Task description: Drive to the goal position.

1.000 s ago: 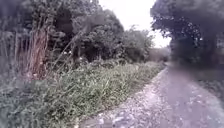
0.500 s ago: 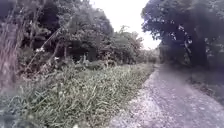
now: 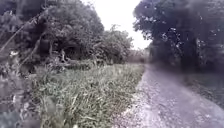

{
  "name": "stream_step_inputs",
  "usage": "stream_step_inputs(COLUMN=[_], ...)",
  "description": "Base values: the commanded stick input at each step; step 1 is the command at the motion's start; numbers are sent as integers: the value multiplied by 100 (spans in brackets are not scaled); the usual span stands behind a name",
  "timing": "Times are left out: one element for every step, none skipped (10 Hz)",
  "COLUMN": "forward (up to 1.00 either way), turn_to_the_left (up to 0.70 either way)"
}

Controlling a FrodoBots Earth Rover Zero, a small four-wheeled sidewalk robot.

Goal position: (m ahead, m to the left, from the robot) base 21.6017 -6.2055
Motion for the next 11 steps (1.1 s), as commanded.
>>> stream_step_inputs(forward=[85,85,85,85,85,85,85,85,85,85,85], turn_to_the_left=[-33,-33,-33,-33,-33,-33,-33,-33,-33,-33,-33])
